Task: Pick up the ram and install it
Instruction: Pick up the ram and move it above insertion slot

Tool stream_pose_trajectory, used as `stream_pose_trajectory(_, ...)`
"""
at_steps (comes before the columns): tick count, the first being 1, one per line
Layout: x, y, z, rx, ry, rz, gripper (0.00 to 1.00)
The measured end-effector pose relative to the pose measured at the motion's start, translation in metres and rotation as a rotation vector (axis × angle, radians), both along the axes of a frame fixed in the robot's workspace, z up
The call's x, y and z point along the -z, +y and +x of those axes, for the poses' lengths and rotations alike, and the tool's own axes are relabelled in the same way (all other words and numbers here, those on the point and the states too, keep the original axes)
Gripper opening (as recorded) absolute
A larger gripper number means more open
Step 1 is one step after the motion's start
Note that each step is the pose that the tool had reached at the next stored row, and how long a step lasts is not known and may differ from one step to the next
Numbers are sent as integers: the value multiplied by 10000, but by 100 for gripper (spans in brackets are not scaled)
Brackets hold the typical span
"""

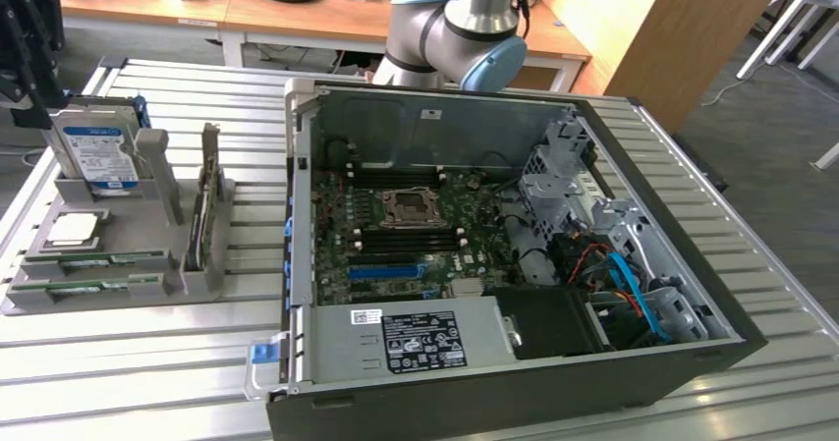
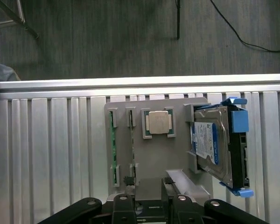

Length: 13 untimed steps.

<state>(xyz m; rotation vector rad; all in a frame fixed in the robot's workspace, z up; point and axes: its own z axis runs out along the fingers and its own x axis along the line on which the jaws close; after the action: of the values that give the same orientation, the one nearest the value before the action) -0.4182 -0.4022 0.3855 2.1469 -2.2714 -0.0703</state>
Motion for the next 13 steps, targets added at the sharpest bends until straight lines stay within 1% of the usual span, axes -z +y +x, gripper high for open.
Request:
stream_pose_trajectory(5,63,-4,0,0,3,-1,36)
stream_pose_trajectory(13,203,-5,0,-2,2,0,36)
